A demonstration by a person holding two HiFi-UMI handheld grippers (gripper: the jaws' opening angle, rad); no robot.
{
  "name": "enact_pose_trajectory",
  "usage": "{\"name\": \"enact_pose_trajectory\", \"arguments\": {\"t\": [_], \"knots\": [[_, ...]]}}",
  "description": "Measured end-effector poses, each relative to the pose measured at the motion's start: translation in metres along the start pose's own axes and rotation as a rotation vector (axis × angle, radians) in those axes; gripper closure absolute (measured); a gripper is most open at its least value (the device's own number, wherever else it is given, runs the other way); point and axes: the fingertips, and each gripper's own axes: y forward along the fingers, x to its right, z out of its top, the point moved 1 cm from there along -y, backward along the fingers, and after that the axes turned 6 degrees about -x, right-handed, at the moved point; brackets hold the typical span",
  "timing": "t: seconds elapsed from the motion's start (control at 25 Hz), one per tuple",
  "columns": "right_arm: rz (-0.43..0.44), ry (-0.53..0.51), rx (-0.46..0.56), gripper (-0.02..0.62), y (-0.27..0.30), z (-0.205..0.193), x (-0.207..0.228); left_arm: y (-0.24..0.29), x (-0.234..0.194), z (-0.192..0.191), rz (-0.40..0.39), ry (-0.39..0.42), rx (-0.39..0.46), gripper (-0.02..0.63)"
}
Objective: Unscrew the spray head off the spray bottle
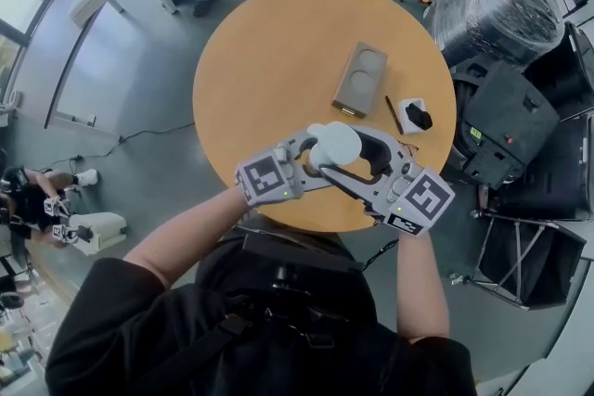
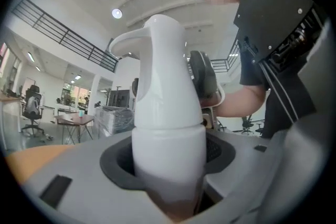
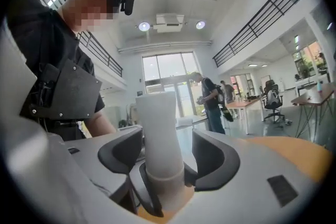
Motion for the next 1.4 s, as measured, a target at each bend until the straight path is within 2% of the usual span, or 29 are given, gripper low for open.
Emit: {"name": "enact_pose_trajectory", "arguments": {"t": [0.08, 0.32, 0.4, 0.48, 0.56, 0.72, 0.88, 1.08, 1.4], "knots": [[-0.061, -0.016, 0.004, 0.282, 0.001, 0.002, 0.002, 0.004, -0.011, 0.001, 0.079, 0.020, 0.002, 0.311], [-0.295, -0.046, 0.037, 0.291, 0.006, 0.005, 0.020, 0.010, -0.031, -0.002, 0.250, 0.071, -0.042, 0.310], [-0.324, -0.037, 0.049, 0.319, 0.005, 0.004, 0.023, 0.011, -0.035, -0.005, 0.304, 0.075, -0.062, 0.310], [-0.314, -0.056, 0.058, 0.340, 0.006, 0.003, 0.019, 0.010, -0.035, -0.006, 0.316, 0.064, -0.063, 0.310], [-0.248, -0.088, 0.068, 0.360, 0.007, 0.006, 0.011, 0.008, -0.029, -0.003, 0.265, 0.054, -0.034, 0.310], [-0.067, -0.095, 0.090, 0.365, 0.002, 0.014, -0.005, 0.005, -0.006, 0.005, 0.078, 0.049, 0.014, 0.310], [0.038, -0.126, 0.093, 0.365, -0.002, 0.013, -0.024, 0.000, 0.018, 0.008, -0.056, 0.035, 0.013, 0.310], [0.081, -0.131, 0.113, 0.365, -0.005, 0.018, -0.037, -0.006, 0.028, 0.002, -0.089, 0.039, -0.009, 0.310], [0.094, -0.162, 0.141, 0.367, -0.012, 0.042, -0.042, -0.008, 0.025, -0.008, -0.061, 0.032, -0.017, 0.310]]}}
